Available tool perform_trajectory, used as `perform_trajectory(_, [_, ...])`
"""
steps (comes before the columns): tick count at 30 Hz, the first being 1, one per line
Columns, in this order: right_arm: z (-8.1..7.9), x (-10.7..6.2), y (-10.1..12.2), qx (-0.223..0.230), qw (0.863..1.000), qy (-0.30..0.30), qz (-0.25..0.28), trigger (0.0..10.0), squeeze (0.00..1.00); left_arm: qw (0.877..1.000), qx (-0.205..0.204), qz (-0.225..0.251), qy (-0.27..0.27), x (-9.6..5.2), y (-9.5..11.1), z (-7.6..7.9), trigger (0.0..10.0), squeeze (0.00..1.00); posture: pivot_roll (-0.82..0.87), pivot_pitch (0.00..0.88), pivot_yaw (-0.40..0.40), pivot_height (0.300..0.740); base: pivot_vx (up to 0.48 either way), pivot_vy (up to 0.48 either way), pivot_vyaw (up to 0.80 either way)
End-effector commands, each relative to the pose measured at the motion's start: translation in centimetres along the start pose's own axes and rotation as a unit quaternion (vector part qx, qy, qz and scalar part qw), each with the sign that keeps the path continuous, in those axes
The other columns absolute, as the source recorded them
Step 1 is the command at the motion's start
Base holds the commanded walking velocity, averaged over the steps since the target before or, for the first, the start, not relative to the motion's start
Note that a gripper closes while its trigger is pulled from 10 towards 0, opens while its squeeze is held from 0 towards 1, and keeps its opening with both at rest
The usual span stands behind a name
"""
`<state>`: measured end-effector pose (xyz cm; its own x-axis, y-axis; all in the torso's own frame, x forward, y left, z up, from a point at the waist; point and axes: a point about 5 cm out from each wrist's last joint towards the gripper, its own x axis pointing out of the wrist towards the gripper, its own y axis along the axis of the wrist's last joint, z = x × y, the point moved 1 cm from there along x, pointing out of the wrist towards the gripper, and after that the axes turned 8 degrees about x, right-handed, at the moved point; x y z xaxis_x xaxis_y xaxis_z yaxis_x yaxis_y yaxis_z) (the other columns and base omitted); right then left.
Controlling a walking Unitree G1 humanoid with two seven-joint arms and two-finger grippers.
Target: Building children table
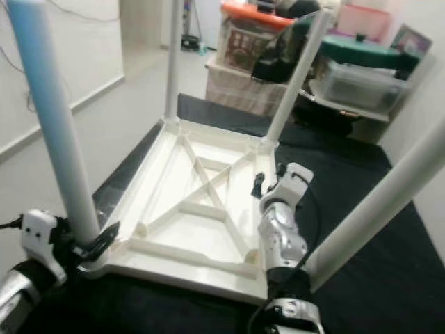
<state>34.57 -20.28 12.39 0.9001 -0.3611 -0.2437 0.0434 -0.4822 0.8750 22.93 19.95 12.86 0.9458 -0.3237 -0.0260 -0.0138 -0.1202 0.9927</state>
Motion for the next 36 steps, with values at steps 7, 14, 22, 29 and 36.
perform_trajectory(7, [2.8,-0.2,1.0,0.017,0.999,-0.044,0.021,10.0,0.00,0.999,0.006,-0.009,0.048,-0.3,-0.3,-1.1,10.0,0.00,0.08,0.000,-0.126,0.740,0.000,0.000,0.00])
perform_trajectory(14, [-0.1,-0.6,0.8,0.023,0.999,0.039,0.011,10.0,0.00,0.999,0.003,-0.015,0.034,-0.2,-0.5,-0.1,10.0,0.00,0.08,0.000,-0.128,0.740,0.000,0.000,-0.53])
perform_trajectory(22, [-2.4,-1.4,1.3,-0.003,0.993,0.117,0.022,10.0,0.00,1.000,-0.021,-0.011,-0.006,-0.2,-0.6,2.6,10.0,0.00,0.08,0.000,-0.131,0.740,0.000,0.000,-0.80])
perform_trajectory(29, [-4.3,-2.6,1.0,-0.032,0.982,0.186,0.028,10.0,0.00,0.999,-0.040,-0.007,-0.025,0.0,-0.5,4.1,10.0,0.00,0.08,0.000,-0.134,0.740,0.000,0.000,-0.80])
perform_trajectory(36, [-5.2,-3.3,0.6,-0.046,0.972,0.228,0.023,10.0,0.00,0.998,-0.046,-0.008,-0.040,0.0,-0.6,5.0,10.0,0.00,0.08,0.000,-0.131,0.740,0.000,0.000,-0.33])
